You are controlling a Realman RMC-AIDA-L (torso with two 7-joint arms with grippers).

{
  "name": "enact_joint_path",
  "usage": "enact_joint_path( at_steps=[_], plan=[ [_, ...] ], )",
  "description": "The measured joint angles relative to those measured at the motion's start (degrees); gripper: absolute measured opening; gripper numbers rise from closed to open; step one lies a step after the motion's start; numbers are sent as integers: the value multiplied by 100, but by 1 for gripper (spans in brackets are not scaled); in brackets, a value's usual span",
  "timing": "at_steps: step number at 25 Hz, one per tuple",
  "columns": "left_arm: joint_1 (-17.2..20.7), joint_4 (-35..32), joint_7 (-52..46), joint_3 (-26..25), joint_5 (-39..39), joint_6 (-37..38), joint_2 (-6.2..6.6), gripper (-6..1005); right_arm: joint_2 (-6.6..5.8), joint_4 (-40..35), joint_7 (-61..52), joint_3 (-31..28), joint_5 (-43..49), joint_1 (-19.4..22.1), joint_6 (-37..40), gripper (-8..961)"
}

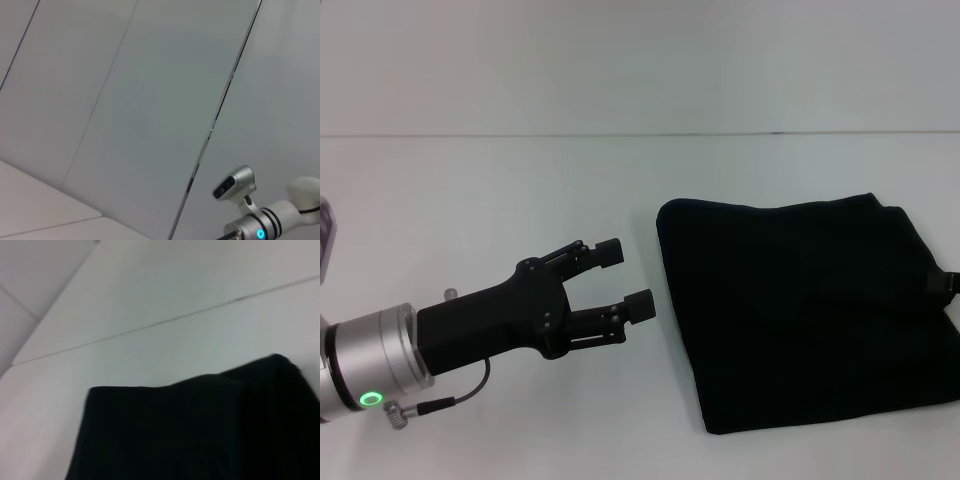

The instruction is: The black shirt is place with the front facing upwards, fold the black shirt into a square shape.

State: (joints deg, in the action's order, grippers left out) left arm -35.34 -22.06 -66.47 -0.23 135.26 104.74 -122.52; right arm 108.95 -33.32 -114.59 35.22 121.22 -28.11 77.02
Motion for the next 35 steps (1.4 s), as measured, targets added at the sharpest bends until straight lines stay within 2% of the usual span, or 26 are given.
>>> enact_joint_path(
  at_steps=[5,10,13,20,26,30,35],
  plan=[
    [4,0,-17,10,0,0,0,950,-7,137,-51,-34,-3,9,-217,35],
    [3,0,-67,23,0,0,8,950,-2,139,-59,-436,-33,19,-228,36],
    [2,0,-68,23,0,0,5,950,-9,139,-40,-689,-44,18,-188,94],
    [21,0,-125,-5,0,21,0,950,-14,128,-32,-1111,-57,124,-35,346],
    [11,-1,-377,-12,-37,-2,0,950,-117,146,435,-1510,-48,651,1007,493],
    [-4,-3,-542,-11,-114,-20,17,950,-40,173,852,-1510,-26,957,1220,603],
    [-3,-15,-604,-12,-237,-64,33,950,19,360,1205,-1444,-15,1017,1196,784]
  ],
)
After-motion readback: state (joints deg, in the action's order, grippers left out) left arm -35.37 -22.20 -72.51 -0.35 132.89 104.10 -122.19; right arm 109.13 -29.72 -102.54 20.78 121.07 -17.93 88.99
